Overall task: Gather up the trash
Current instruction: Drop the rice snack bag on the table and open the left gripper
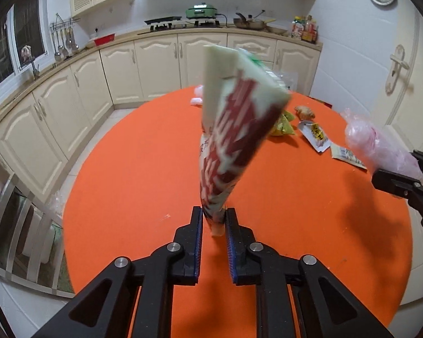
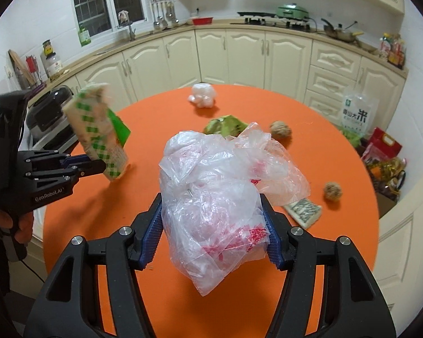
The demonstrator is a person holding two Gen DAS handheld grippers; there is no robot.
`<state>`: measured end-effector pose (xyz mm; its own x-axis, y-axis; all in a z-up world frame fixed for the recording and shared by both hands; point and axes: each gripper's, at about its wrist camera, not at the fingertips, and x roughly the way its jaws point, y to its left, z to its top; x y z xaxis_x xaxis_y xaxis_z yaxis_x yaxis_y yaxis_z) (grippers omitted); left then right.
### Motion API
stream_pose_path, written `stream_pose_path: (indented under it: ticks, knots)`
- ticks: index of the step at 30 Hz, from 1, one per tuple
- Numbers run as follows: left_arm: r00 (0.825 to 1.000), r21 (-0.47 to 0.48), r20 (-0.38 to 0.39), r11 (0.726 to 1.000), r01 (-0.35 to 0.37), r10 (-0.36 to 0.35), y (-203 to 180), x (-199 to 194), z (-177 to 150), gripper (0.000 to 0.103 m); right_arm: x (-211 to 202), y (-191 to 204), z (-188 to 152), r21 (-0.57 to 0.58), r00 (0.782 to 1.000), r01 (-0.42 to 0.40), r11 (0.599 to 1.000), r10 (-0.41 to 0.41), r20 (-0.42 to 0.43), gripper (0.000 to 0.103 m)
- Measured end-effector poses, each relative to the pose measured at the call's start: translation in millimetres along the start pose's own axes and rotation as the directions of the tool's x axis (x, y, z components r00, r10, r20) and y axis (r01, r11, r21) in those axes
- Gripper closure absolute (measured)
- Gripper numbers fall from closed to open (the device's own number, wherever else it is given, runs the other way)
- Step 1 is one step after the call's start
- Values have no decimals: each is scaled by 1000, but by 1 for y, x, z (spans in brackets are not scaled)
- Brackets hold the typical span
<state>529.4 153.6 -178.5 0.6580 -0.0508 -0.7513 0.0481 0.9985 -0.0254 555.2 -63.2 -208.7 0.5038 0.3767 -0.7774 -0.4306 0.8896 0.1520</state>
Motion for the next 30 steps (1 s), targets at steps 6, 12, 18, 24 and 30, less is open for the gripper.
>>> stream_pose_path:
  ticks: [6, 12, 18, 24, 30]
  knots:
    - [998, -53, 63, 999, -5, 8, 2, -2, -5, 48, 10, 8, -2, -13, 1000, -23, 1000, 23, -21, 44]
    - [999, -113, 29, 993, -41, 45, 7, 17, 3, 45, 21, 11, -1, -9, 999, -38, 999, 37, -26, 44]
    - [999, -199, -42, 980, -19, 11, 32, 33, 14, 45, 36, 7, 0, -22, 998, -50, 998, 49, -40, 43]
    - [999, -284, -38, 959, -4, -7, 62, 21, 18, 43, 55, 6, 12, -19, 997, -56, 998, 55, -51, 43]
    - [997, -309, -19, 948, -78, 77, 72, 3, 24, 23, 67, 11, 22, -33, 996, -72, 997, 70, -52, 43]
